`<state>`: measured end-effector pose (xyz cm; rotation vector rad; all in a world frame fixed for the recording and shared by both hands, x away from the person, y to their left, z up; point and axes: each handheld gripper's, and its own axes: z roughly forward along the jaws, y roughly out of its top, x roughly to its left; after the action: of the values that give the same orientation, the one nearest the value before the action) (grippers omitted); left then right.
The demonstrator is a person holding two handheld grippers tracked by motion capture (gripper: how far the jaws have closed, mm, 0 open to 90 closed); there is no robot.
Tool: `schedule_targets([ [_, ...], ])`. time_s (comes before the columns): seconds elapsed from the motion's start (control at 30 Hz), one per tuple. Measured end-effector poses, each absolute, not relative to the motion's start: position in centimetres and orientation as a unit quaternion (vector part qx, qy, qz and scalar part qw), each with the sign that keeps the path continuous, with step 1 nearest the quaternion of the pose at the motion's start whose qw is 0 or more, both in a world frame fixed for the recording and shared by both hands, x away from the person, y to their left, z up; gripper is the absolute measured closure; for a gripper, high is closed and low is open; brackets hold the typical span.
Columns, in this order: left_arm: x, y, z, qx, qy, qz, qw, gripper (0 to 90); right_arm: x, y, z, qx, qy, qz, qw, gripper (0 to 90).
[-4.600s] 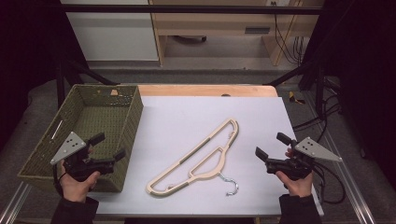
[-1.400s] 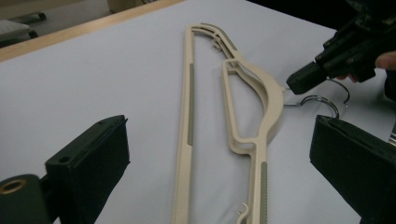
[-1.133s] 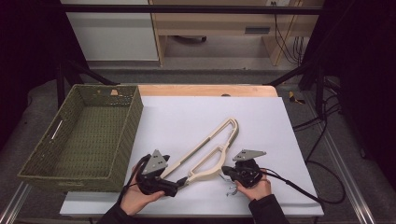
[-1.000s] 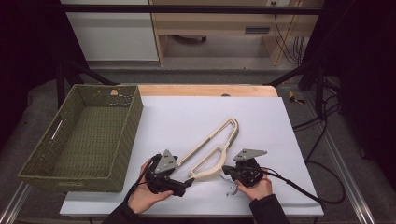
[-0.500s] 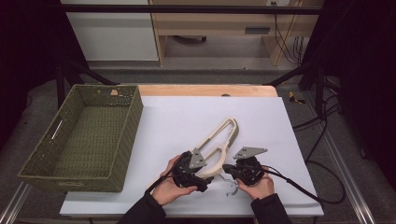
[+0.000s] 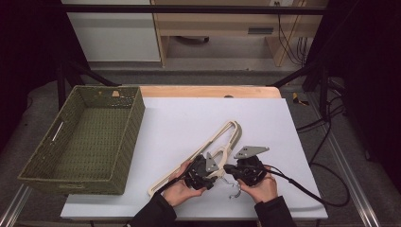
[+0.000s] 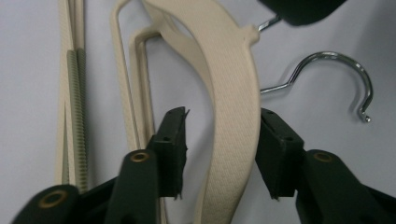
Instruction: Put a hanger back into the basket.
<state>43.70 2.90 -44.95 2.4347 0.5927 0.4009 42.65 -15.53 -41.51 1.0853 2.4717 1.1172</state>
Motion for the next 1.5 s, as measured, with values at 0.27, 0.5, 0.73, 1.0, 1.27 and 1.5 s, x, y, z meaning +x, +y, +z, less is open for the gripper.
schedule_targets([
  [0.27, 43.3, 2.9, -44.7, 0.921, 0.214, 0.157, 0.285, 73.1, 42.4, -15.5, -41.1, 0.365, 0.844, 0.377, 0.112, 88.8],
  [0.5, 43.0, 3.2, -44.0, 0.918, 0.205, 0.166, 0.295, 76.5, 41.9, -17.1, -39.2, 0.343, 0.81, 0.454, 0.138, 71.7],
  [0.73, 43.1, 4.7, -42.6, 0.909, 0.215, 0.185, 0.306, 80.7, 40.8, -21.9, -36.9, 0.371, 0.728, 0.535, 0.214, 50.0],
  [1.0, 43.9, 7.0, -41.3, 0.89, 0.252, 0.202, 0.321, 83.7, 41.5, -24.1, -38.3, 0.413, 0.705, 0.525, 0.24, 30.5],
  [1.27, 45.1, 9.0, -40.6, 0.872, 0.288, 0.22, 0.329, 85.4, 42.4, -24.1, -40.2, 0.432, 0.719, 0.492, 0.234, 20.6],
  [1.5, 45.3, 10.9, -39.3, 0.858, 0.301, 0.224, 0.351, 85.7, 42.3, -24.4, -40.4, 0.438, 0.715, 0.495, 0.229, 17.6],
])
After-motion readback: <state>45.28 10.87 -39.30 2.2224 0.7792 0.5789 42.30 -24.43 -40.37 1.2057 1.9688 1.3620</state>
